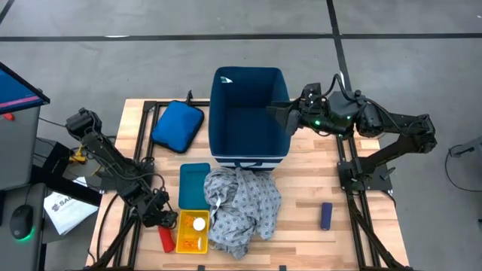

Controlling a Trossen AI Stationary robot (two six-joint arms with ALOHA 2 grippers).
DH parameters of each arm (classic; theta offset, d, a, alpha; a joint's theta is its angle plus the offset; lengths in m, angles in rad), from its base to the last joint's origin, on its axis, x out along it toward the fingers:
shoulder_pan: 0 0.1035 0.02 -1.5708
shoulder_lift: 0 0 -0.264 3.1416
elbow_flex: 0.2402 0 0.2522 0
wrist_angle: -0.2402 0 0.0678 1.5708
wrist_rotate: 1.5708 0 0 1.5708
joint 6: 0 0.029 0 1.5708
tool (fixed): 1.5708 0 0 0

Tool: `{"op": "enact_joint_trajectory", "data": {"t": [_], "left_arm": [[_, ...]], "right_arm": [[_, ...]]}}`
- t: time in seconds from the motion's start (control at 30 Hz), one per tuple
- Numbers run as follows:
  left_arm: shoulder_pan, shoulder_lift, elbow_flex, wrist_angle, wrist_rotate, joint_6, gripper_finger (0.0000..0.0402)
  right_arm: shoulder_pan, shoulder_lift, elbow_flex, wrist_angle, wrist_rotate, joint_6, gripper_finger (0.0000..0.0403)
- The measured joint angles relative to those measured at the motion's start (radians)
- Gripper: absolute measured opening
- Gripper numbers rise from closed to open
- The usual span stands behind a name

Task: Pick & place medical supplies in basket/bin
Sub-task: Put the red bandage into the blue bin

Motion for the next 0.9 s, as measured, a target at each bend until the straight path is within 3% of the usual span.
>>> {"op": "enact_joint_trajectory", "data": {"t": [0.23,0.9], "left_arm": [[0.000,0.000,0.000,-0.002,-0.028,0.020,0.0170],[0.000,0.000,0.000,0.020,0.016,0.076,0.0132]], "right_arm": [[0.000,0.000,0.000,0.000,0.000,0.018,0.0228],[0.000,0.000,0.000,-0.003,0.007,0.018,0.0228]]}}
